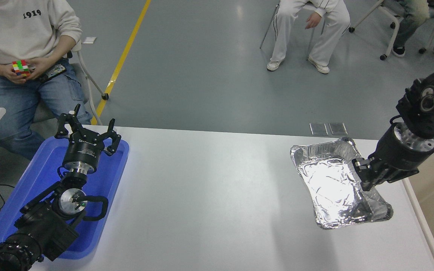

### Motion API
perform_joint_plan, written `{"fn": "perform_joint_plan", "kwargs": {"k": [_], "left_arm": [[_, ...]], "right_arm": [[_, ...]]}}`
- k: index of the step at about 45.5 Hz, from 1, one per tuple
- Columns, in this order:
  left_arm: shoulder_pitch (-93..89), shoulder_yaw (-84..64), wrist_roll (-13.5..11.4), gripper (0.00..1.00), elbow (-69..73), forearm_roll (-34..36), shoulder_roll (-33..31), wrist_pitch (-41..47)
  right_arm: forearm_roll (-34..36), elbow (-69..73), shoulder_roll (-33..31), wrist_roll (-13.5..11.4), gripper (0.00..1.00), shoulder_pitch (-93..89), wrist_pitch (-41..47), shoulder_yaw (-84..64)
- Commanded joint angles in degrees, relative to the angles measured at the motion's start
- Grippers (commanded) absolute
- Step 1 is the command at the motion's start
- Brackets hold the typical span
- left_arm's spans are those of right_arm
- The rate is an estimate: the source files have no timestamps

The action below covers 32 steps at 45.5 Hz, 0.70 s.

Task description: Pick up foil plate and place in dustbin

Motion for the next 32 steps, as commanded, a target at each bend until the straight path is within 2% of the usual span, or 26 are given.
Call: {"fn": "perform_joint_plan", "kwargs": {"k": [1,32], "left_arm": [[0.0,0.0,0.0,1.00,0.0,0.0,0.0,0.0],[0.0,0.0,0.0,1.00,0.0,0.1,0.1,0.0]], "right_arm": [[1.3,0.8,-0.4,0.1,0.00,10.2,0.5,-5.2],[1.3,1.0,-1.2,0.0,0.00,15.5,0.5,-7.3]]}}
